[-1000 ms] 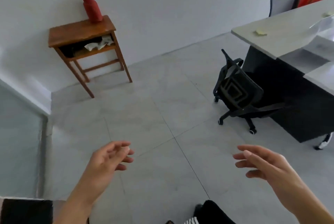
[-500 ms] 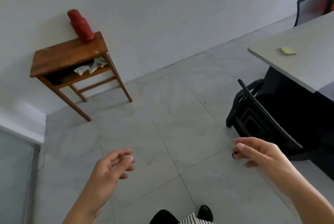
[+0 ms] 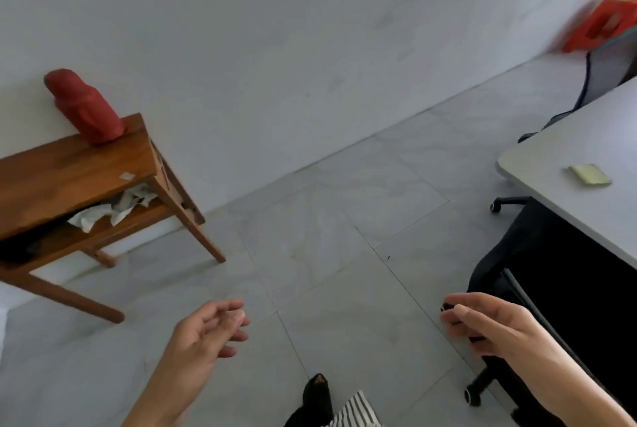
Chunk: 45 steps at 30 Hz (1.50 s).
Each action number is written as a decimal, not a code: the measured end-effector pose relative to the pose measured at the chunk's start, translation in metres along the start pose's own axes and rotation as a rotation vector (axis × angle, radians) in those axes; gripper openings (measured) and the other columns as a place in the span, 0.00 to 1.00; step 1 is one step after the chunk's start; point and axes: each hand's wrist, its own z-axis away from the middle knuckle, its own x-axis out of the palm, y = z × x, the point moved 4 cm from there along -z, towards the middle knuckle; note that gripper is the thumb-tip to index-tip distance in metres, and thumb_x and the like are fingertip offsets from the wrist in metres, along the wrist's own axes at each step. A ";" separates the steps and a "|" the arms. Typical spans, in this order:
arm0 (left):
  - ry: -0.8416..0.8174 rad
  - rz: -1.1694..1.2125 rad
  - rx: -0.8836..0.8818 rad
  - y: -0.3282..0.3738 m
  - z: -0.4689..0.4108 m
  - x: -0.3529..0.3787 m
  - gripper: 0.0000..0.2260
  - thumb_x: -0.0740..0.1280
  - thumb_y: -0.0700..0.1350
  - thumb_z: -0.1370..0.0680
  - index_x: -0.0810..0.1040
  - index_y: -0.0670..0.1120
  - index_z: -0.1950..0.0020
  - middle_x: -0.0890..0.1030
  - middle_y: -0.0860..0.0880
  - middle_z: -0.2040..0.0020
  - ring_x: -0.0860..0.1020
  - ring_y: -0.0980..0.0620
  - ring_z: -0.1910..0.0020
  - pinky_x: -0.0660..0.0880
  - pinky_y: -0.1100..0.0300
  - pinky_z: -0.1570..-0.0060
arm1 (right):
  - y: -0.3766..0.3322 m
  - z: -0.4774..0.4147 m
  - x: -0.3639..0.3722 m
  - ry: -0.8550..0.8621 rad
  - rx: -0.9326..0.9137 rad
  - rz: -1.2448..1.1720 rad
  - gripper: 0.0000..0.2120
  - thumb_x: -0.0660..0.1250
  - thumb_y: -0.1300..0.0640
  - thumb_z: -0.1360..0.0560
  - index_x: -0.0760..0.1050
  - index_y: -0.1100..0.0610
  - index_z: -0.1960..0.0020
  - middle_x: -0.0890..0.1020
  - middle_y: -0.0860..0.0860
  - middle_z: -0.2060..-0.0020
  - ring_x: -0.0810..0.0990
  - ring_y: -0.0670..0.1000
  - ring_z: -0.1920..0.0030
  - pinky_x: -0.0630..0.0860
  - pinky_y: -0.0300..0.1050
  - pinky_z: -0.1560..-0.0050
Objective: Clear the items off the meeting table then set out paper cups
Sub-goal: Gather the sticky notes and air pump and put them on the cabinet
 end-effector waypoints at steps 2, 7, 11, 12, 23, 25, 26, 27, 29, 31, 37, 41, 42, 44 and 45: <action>-0.036 -0.029 0.040 0.046 -0.052 0.001 0.05 0.66 0.42 0.22 0.81 0.46 0.48 0.85 0.44 0.56 0.83 0.46 0.55 0.79 0.52 0.54 | -0.040 -0.027 -0.006 0.034 -0.046 -0.070 0.21 0.72 0.45 0.34 0.81 0.54 0.45 0.87 0.52 0.56 0.86 0.52 0.56 0.80 0.59 0.48; -0.186 -0.080 0.144 0.134 -0.175 0.050 0.05 0.66 0.42 0.23 0.81 0.47 0.49 0.85 0.45 0.56 0.83 0.48 0.56 0.77 0.54 0.57 | -0.081 -0.103 -0.038 0.168 -0.098 -0.159 0.46 0.74 0.25 0.55 0.81 0.53 0.46 0.87 0.53 0.54 0.86 0.53 0.55 0.81 0.50 0.55; -0.316 -0.109 0.137 0.164 -0.253 0.120 0.05 0.67 0.42 0.23 0.81 0.48 0.49 0.85 0.45 0.55 0.83 0.49 0.57 0.76 0.57 0.58 | -0.079 -0.175 -0.061 0.212 0.013 -0.215 0.19 0.71 0.46 0.32 0.81 0.54 0.45 0.87 0.51 0.55 0.86 0.51 0.55 0.79 0.58 0.48; -0.358 -0.131 0.117 0.170 -0.270 0.138 0.05 0.69 0.44 0.24 0.81 0.49 0.49 0.85 0.45 0.55 0.83 0.49 0.56 0.77 0.57 0.58 | -0.078 -0.196 -0.071 0.229 0.045 -0.216 0.13 0.69 0.52 0.28 0.81 0.54 0.45 0.87 0.51 0.56 0.86 0.51 0.55 0.79 0.57 0.48; -0.420 -0.226 0.175 0.320 -0.454 0.277 0.08 0.71 0.46 0.26 0.81 0.48 0.48 0.85 0.44 0.55 0.83 0.50 0.57 0.78 0.55 0.56 | -0.167 -0.407 -0.213 0.354 0.012 -0.187 0.07 0.68 0.56 0.25 0.80 0.51 0.48 0.87 0.48 0.57 0.85 0.47 0.58 0.77 0.42 0.60; -0.425 -0.209 0.172 0.338 -0.482 0.301 0.05 0.68 0.41 0.23 0.81 0.46 0.49 0.85 0.45 0.55 0.83 0.48 0.57 0.78 0.52 0.55 | -0.181 -0.432 -0.232 0.377 -0.005 -0.199 0.07 0.68 0.56 0.25 0.80 0.51 0.48 0.87 0.49 0.57 0.85 0.48 0.57 0.78 0.40 0.61; -0.452 -0.223 0.160 0.343 -0.496 0.315 0.05 0.67 0.40 0.23 0.81 0.46 0.49 0.85 0.45 0.56 0.83 0.46 0.56 0.78 0.52 0.56 | -0.186 -0.442 -0.241 0.395 -0.001 -0.197 0.07 0.68 0.56 0.25 0.80 0.51 0.48 0.87 0.49 0.57 0.85 0.47 0.57 0.77 0.39 0.61; -0.492 -0.245 0.141 0.344 -0.512 0.330 0.05 0.69 0.42 0.23 0.81 0.46 0.49 0.85 0.44 0.56 0.83 0.45 0.56 0.78 0.53 0.57 | -0.187 -0.452 -0.249 0.418 0.009 -0.200 0.07 0.68 0.56 0.25 0.80 0.51 0.48 0.87 0.49 0.57 0.85 0.47 0.57 0.77 0.39 0.62; -0.598 -0.307 0.092 0.352 -0.544 0.363 0.13 0.73 0.51 0.30 0.81 0.47 0.50 0.86 0.45 0.56 0.84 0.46 0.56 0.78 0.56 0.60 | -0.183 -0.469 -0.266 0.493 0.052 -0.233 0.07 0.69 0.55 0.25 0.80 0.51 0.47 0.87 0.49 0.57 0.85 0.48 0.57 0.76 0.40 0.61; -0.694 -0.370 0.074 0.367 -0.578 0.396 0.21 0.71 0.57 0.38 0.81 0.48 0.49 0.86 0.47 0.56 0.84 0.48 0.58 0.78 0.57 0.60 | -0.175 -0.485 -0.279 0.578 0.103 -0.289 0.09 0.69 0.53 0.27 0.80 0.51 0.47 0.87 0.50 0.57 0.85 0.50 0.57 0.76 0.42 0.60; -0.800 -0.387 0.209 0.446 -0.689 0.499 0.05 0.67 0.40 0.23 0.81 0.46 0.49 0.85 0.43 0.56 0.82 0.42 0.54 0.77 0.53 0.57 | -0.176 -0.525 -0.308 0.756 0.274 -0.411 0.08 0.69 0.55 0.24 0.81 0.53 0.46 0.87 0.50 0.57 0.85 0.50 0.56 0.77 0.50 0.54; -0.978 -0.459 0.306 0.504 -0.711 0.586 0.06 0.66 0.41 0.22 0.80 0.45 0.48 0.85 0.44 0.55 0.83 0.44 0.54 0.77 0.54 0.57 | -0.190 -0.528 -0.329 0.922 0.286 -0.490 0.07 0.69 0.55 0.25 0.80 0.51 0.47 0.87 0.51 0.56 0.85 0.50 0.55 0.78 0.49 0.55; -1.033 -0.478 0.329 0.514 -0.708 0.607 0.06 0.66 0.41 0.22 0.80 0.45 0.48 0.85 0.44 0.55 0.83 0.45 0.55 0.76 0.54 0.57 | -0.189 -0.526 -0.332 0.961 0.298 -0.517 0.07 0.69 0.55 0.25 0.80 0.51 0.47 0.87 0.51 0.56 0.85 0.51 0.55 0.78 0.48 0.56; -1.140 -0.511 0.359 0.526 -0.698 0.648 0.06 0.66 0.41 0.23 0.80 0.46 0.48 0.85 0.45 0.56 0.83 0.46 0.56 0.76 0.56 0.58 | -0.183 -0.521 -0.336 1.030 0.333 -0.577 0.07 0.69 0.55 0.24 0.80 0.52 0.47 0.87 0.52 0.56 0.85 0.52 0.54 0.78 0.46 0.57; -1.186 -0.531 0.366 0.527 -0.691 0.666 0.06 0.66 0.41 0.23 0.80 0.46 0.48 0.85 0.44 0.55 0.83 0.47 0.56 0.76 0.57 0.58 | -0.178 -0.519 -0.338 1.056 0.355 -0.601 0.07 0.69 0.55 0.24 0.80 0.52 0.46 0.87 0.52 0.56 0.85 0.52 0.54 0.78 0.46 0.57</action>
